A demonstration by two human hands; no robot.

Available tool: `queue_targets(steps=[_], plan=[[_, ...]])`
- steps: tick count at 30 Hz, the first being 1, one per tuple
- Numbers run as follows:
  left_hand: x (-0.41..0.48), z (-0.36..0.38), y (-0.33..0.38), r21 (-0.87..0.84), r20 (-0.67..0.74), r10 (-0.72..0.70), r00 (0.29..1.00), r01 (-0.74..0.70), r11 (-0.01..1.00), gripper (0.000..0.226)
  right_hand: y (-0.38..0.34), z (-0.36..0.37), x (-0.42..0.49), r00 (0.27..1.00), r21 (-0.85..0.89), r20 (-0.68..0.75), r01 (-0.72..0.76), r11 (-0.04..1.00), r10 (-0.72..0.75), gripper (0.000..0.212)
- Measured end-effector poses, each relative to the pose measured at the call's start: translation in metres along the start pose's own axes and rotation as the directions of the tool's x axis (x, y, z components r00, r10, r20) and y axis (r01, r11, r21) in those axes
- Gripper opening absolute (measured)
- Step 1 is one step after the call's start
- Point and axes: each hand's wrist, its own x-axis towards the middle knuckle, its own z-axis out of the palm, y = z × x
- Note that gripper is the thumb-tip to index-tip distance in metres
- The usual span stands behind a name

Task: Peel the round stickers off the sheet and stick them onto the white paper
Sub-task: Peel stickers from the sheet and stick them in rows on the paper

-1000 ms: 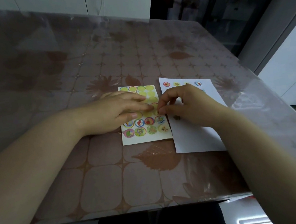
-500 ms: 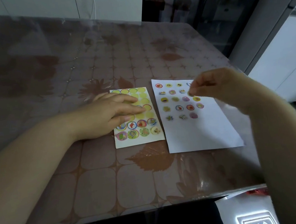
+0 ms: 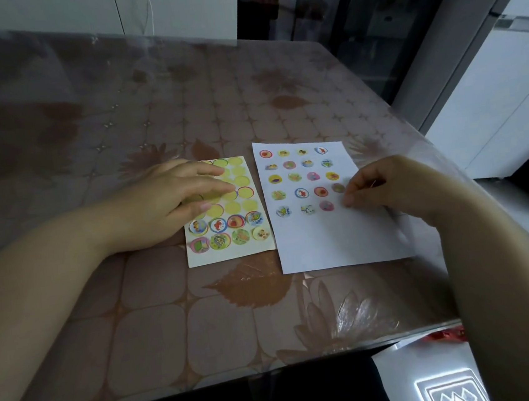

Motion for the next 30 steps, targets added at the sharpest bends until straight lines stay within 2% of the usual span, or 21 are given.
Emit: queue_targets(steps=[5, 10, 14, 19, 24, 27, 30], plan=[[0.000, -0.002, 0.008, -0.059, -0.005, -0.009, 1.000, 0.009, 0.998, 0.070, 0.001, 0.000, 0.005, 1.000, -0.079, -0.012, 0.014, 0.997, -0.015, 0.009], [-0.001, -0.008, 0.014, -0.090, -0.028, -0.009, 1.000, 0.006, 0.996, 0.073, 0.001, -0.005, 0.012, 0.999, -0.090, 0.001, -0.039, 0.995, 0.039, 0.035], [-0.006, -0.013, 0.009, -0.070, -0.030, -0.041, 0.999, 0.039, 0.997, 0.064, 0.004, -0.005, 0.009, 1.000, -0.069, 0.023, -0.016, 0.997, 0.018, 0.025], [-0.009, -0.013, 0.003, -0.064, -0.016, -0.065, 0.998, 0.064, 0.996, 0.057, 0.003, -0.002, 0.007, 1.000, -0.064, -0.028, 0.007, 0.998, -0.009, 0.013], [-0.008, -0.013, 0.003, -0.054, 0.002, -0.076, 0.997, 0.076, 0.996, 0.059, 0.000, 0.000, 0.006, 0.998, -0.061, -0.042, -0.041, 0.997, 0.039, 0.015], [-0.009, -0.014, 0.004, -0.056, -0.004, -0.074, 0.997, 0.073, 0.996, 0.059, -0.002, 0.001, 0.002, 0.998, 0.014, -0.048, -0.051, 0.999, 0.051, 0.022], [-0.009, -0.015, 0.003, -0.051, -0.003, -0.075, 0.997, 0.074, 0.996, 0.059, -0.002, 0.004, 0.004, 0.996, -0.040, -0.064, -0.057, 0.998, 0.055, 0.024]])
